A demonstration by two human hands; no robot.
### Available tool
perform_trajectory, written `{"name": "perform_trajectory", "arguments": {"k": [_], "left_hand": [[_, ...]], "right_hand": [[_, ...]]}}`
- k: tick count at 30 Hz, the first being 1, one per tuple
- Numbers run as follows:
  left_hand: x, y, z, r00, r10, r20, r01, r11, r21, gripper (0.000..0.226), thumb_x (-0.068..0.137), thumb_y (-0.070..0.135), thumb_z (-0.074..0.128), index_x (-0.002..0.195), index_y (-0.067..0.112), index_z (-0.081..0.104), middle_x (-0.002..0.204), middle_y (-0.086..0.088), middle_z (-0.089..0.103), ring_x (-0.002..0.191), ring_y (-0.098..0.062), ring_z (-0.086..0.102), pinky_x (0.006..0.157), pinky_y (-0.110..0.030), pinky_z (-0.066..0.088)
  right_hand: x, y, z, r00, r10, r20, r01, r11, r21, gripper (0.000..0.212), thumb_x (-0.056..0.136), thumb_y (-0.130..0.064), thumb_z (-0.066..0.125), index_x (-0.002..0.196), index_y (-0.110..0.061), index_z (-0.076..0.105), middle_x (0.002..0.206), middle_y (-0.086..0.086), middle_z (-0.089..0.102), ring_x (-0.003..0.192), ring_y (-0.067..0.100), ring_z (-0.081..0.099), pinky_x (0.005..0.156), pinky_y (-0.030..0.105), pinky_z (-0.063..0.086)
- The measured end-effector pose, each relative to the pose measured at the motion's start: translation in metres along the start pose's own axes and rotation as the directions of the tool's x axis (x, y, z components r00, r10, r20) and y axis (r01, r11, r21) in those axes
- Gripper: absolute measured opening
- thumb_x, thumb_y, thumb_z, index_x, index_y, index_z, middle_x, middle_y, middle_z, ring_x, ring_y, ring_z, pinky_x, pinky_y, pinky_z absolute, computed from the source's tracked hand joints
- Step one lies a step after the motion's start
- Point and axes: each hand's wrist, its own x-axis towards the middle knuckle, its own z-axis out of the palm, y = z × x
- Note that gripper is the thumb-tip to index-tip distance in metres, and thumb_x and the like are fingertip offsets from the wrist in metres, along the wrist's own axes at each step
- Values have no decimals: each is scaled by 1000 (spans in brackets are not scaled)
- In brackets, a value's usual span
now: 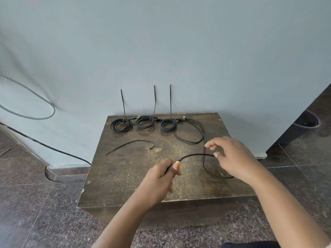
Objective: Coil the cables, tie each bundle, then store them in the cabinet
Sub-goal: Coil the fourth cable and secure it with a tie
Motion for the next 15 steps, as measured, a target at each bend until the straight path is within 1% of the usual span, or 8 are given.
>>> {"name": "perform_trajectory", "arguments": {"k": [2, 3, 6, 8, 9, 11, 13, 15], "left_hand": [[-1, 6, 5, 999, -47, 14, 49, 987, -154, 35, 99, 38, 39, 78, 15, 53, 56, 8, 39, 50, -9, 41, 53, -27, 43], [-1, 8, 6, 997, -77, 22, 80, 963, -259, 37, 99, 38, 38, 76, 14, 52, 56, 9, 37, 50, -8, 37, 52, -25, 40], [-2, 14, 2, 989, -128, 78, 150, 806, -573, 35, 99, 32, 41, 72, 15, 56, 57, 6, 34, 49, -9, 33, 50, -22, 36], [-3, 17, -4, 984, -119, 135, 179, 660, -730, 30, 94, 30, 46, 74, 14, 61, 57, 3, 34, 47, -9, 32, 47, -22, 36], [-4, 19, -7, 982, -106, 159, 191, 589, -786, 28, 92, 29, 47, 76, 12, 63, 57, 2, 34, 46, -9, 31, 46, -21, 36], [-6, 22, -12, 980, -79, 184, 199, 447, -872, 26, 89, 26, 47, 82, 9, 65, 55, 2, 34, 43, -8, 32, 44, -20, 36], [-7, 24, -17, 979, -52, 199, 205, 289, -935, 26, 89, 22, 46, 86, 6, 66, 52, 2, 37, 41, -8, 36, 43, -21, 41], [-8, 25, -20, 975, 0, 221, 218, 158, -963, 28, 90, 20, 45, 85, 7, 69, 54, 2, 45, 44, -10, 47, 48, -25, 50]], "right_hand": [[-1, -16, 9, 981, -132, -139, 118, 988, -102, 35, 89, -8, 58, 116, -31, 63, 116, -15, 62, 113, 8, 53, 103, 28, 32], [-1, -26, 13, 962, -190, -195, 180, 981, -68, 34, 89, -9, 58, 115, -31, 64, 116, -15, 63, 112, 6, 53, 104, 27, 32], [-6, -52, 26, 925, -246, -288, 314, 924, 217, 24, 93, -15, 55, 110, -27, 66, 109, -15, 66, 103, 0, 57, 93, 26, 48], [-7, -60, 33, 922, -279, -270, 358, 880, 312, 20, 97, -25, 52, 110, -27, 66, 107, -16, 67, 103, 0, 59, 89, 26, 50], [-6, -60, 36, 928, -286, -240, 358, 865, 353, 20, 97, -29, 50, 109, -29, 66, 103, -17, 68, 99, 0, 61, 85, 26, 51], [-4, -59, 37, 959, -234, -159, 283, 802, 526, 17, 97, -29, 52, 103, -34, 66, 85, -14, 68, 80, 4, 64, 72, 27, 52], [-2, -57, 37, 985, -149, -87, 166, 670, 724, 19, 96, -23, 55, 98, -36, 68, 67, -11, 61, 62, 6, 58, 58, 24, 48], [-2, -56, 37, 993, -113, -41, 100, 588, 802, 20, 95, -24, 56, 98, -39, 70, 63, -13, 57, 55, 5, 49, 52, 20, 41]]}}
